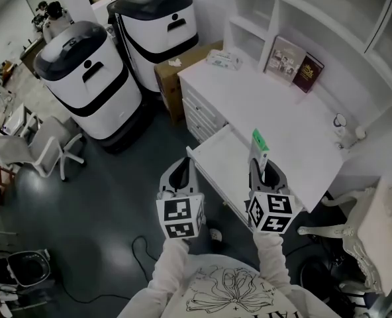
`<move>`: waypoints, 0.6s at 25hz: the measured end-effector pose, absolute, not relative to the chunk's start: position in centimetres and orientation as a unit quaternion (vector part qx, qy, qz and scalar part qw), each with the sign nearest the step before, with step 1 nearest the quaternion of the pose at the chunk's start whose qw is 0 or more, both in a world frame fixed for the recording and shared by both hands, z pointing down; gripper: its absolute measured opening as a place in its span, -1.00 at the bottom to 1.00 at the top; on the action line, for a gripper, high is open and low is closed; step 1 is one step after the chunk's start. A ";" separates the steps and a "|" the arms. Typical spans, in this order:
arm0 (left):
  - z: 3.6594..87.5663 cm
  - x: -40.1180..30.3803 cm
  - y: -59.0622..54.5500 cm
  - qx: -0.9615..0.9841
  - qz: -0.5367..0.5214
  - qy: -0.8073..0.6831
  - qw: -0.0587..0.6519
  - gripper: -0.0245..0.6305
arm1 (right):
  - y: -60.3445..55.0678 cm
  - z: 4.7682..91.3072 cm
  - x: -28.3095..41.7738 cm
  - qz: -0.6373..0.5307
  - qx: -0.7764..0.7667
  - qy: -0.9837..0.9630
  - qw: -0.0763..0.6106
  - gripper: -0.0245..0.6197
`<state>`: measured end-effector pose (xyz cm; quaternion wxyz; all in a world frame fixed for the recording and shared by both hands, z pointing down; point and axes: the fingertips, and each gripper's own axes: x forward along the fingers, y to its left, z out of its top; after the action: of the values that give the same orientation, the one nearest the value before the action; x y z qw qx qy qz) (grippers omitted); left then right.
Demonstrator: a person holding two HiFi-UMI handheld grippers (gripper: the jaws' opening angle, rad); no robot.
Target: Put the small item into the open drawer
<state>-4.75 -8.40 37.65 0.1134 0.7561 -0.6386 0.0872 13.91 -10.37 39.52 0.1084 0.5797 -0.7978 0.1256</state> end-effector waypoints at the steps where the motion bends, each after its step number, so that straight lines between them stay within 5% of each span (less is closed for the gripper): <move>1: 37.9 -4.8 -8.7 0.756 0.089 -0.638 0.116 -0.90 | -10.7 39.8 13.9 0.129 0.579 -0.797 0.112 -0.64; 15: 41.8 -5.2 -17.6 0.767 0.120 -0.612 0.149 -0.90 | -18.5 43.6 12.5 0.152 0.580 -0.788 0.143 -0.64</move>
<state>-5.18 -17.58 41.83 0.1487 0.7673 -0.6123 0.1197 12.49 -18.50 43.58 0.1427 0.5796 -0.7877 0.1524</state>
